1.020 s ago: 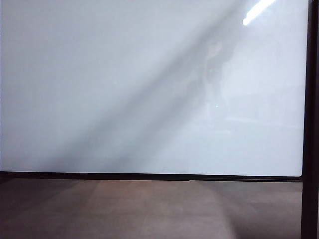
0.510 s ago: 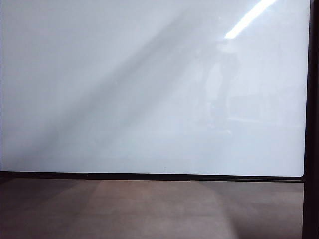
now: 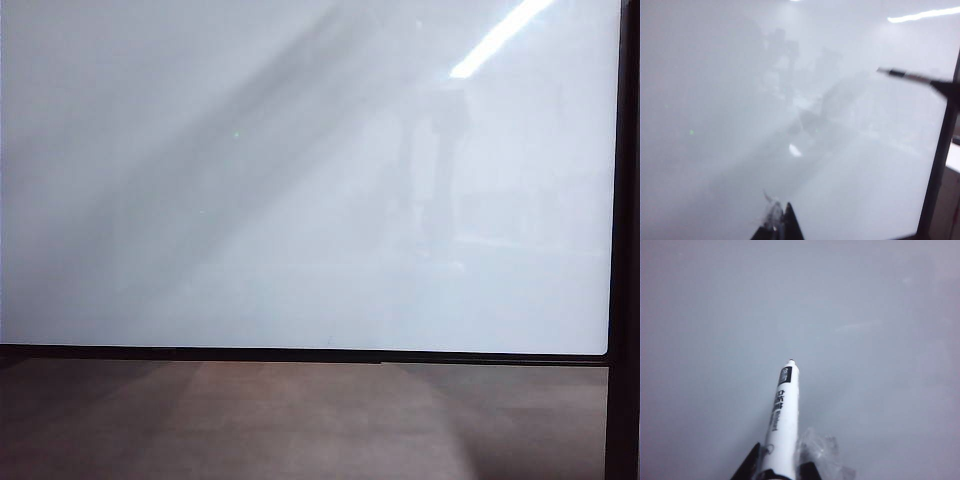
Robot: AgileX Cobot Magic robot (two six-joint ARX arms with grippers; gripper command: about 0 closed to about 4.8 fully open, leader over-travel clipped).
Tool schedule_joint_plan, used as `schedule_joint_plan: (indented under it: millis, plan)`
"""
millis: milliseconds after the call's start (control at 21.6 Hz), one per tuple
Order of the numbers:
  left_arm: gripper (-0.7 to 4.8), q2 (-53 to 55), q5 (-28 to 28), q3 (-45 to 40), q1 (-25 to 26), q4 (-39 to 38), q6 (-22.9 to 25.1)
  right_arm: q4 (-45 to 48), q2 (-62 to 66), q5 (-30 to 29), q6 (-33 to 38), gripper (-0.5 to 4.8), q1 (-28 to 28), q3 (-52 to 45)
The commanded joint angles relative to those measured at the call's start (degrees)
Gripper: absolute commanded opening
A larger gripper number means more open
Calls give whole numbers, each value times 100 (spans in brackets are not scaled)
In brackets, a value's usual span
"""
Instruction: Reach to the right to find the marker pen, pick it up, and write the number 17 on the whiteboard.
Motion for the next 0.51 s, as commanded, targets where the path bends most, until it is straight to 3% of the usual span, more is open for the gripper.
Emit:
schedule_joint_plan:
  millis: [46,510]
  plan:
    - [-5,352,-11,356,4,168,13,164,358,-101,-31,-4,160,457]
    - [-5,542,-9,546,7,278,13,422,1088,-94,-98,-4,192,1093]
